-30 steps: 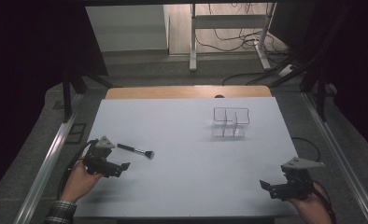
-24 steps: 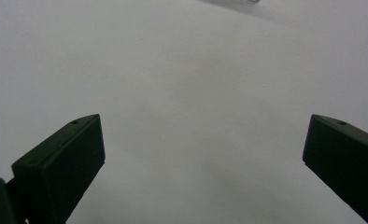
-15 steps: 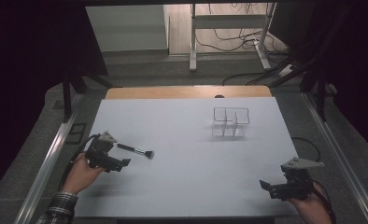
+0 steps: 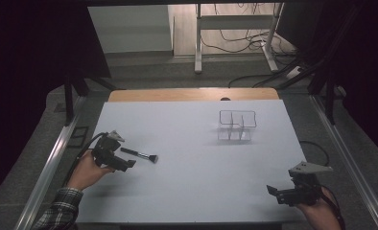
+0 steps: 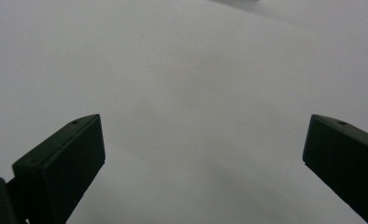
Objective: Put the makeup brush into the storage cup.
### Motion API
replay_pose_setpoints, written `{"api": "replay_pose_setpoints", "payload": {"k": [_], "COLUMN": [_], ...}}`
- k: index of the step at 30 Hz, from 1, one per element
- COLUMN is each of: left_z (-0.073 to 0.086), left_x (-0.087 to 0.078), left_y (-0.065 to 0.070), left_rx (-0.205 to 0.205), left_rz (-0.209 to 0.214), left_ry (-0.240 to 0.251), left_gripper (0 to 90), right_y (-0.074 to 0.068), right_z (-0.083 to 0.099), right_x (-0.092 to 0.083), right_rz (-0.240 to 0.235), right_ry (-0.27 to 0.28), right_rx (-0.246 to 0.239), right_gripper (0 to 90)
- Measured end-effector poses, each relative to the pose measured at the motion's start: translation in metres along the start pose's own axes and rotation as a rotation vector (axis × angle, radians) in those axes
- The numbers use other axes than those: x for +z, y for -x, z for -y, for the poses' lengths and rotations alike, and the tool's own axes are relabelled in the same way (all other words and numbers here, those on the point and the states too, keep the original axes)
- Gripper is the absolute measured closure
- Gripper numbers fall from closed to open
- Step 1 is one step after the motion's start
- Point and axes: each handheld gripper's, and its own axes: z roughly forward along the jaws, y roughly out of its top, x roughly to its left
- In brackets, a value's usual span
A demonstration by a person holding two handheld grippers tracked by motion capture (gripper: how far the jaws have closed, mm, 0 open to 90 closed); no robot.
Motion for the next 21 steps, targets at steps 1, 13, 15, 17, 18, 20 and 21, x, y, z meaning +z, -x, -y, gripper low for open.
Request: {"api": "replay_pose_setpoints", "payload": {"k": [1, 13, 15, 17, 18, 20, 21], "left_z": [-0.002, -0.017, -0.019, -0.021, -0.022, -0.024, -0.026], "left_x": [0.001, 0.007, 0.009, 0.01, 0.01, 0.011, 0.012], "left_y": [-0.001, -0.004, -0.005, -0.006, -0.007, -0.008, -0.009], "left_rx": [0.004, 0.016, 0.012, 0.012, 0.012, 0.008, 0.009], "left_rz": [-0.003, 0.008, 0.017, 0.02, 0.021, 0.025, 0.025], "left_ry": [-0.005, -0.018, -0.019, -0.024, -0.023, -0.026, -0.026], "left_gripper": [0.6, 1.1, 1.1, 1.0, 1.0, 1.0, 1.0], "right_y": [0.0, 0.0, 0.0, 0.0, 0.0, 0.0, 0.0], "right_z": [0.0, 0.0, 0.0, 0.0, 0.0, 0.0, 0.0], "right_x": [0.0, 0.001, 0.001, 0.001, 0.001, 0.001, 0.001], "right_rz": [0.0, -0.001, -0.002, -0.003, -0.004, -0.004, -0.004], "right_ry": [-0.001, -0.004, -0.004, -0.005, -0.006, -0.006, -0.006], "right_rx": [0.0, -0.002, -0.002, -0.002, -0.002, -0.002, -0.002], "right_gripper": [0.0, 0.0, 0.0, 0.0, 0.0, 0.0, 0.0]}}
